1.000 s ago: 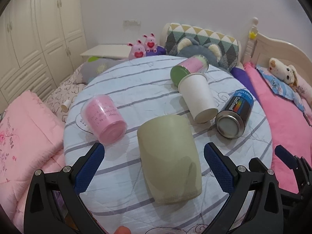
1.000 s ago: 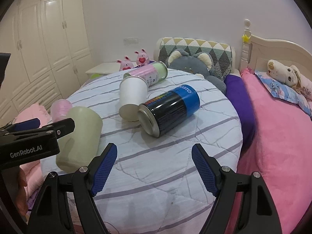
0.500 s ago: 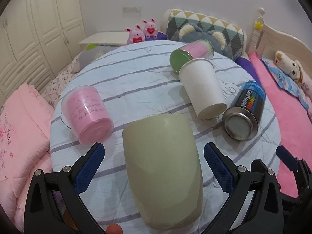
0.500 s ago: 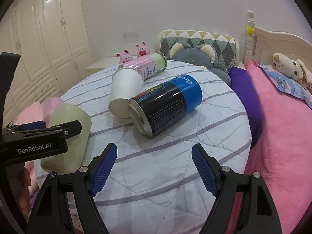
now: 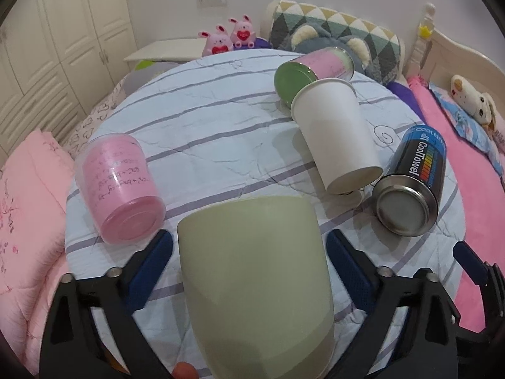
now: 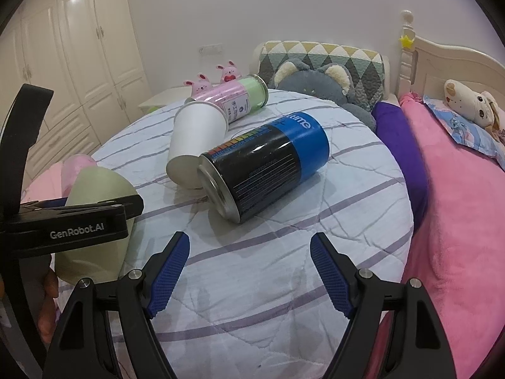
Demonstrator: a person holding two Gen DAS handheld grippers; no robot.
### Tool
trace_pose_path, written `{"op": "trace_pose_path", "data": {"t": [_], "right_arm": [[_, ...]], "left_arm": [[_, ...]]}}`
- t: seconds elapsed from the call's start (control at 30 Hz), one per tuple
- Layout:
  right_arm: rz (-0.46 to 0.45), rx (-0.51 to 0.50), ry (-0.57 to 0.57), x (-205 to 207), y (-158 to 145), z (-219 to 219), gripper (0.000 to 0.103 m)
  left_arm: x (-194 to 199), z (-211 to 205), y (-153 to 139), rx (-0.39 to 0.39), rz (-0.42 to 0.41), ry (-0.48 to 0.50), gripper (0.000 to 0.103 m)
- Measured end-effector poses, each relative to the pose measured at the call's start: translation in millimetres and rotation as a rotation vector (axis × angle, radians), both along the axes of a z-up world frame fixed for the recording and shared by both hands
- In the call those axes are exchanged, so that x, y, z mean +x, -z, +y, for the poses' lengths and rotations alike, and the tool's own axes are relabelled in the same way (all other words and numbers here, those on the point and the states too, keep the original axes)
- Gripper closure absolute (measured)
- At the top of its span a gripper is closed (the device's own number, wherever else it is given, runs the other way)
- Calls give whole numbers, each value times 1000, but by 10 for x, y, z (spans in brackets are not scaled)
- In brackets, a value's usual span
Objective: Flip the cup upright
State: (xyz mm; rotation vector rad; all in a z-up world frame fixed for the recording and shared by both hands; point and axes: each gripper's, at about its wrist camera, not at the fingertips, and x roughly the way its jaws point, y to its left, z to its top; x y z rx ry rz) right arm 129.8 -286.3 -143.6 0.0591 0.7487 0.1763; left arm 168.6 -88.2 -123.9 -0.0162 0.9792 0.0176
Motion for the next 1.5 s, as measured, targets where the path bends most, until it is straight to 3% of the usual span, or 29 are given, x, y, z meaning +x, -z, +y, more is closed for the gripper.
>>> {"op": "trace_pose_path", "data": {"t": [0.07,0.37,0.83,1.13,1.33,1.5], "right_arm": [[0,3,-2,7,-1,8,23],[0,5,-12,14,-9,69,23],[-24,18,-37,-25,-60,190,23],[-20,80,-121,-12,-32,288,23],[-22,90,-146,84,2,375,23],[-15,81,-157,122,15,442,23]], "left_arm": [[20,0,-5,4,6,8,17],[-29,25,-86,-18,-28,29,18],[-130,37,-342,-24,-149,49,19],[-179,29,-448,-11,-251,53,20],[-190,16,-493,43,-329,25,20],[-66,75,-380,33,-278,17,20]]}}
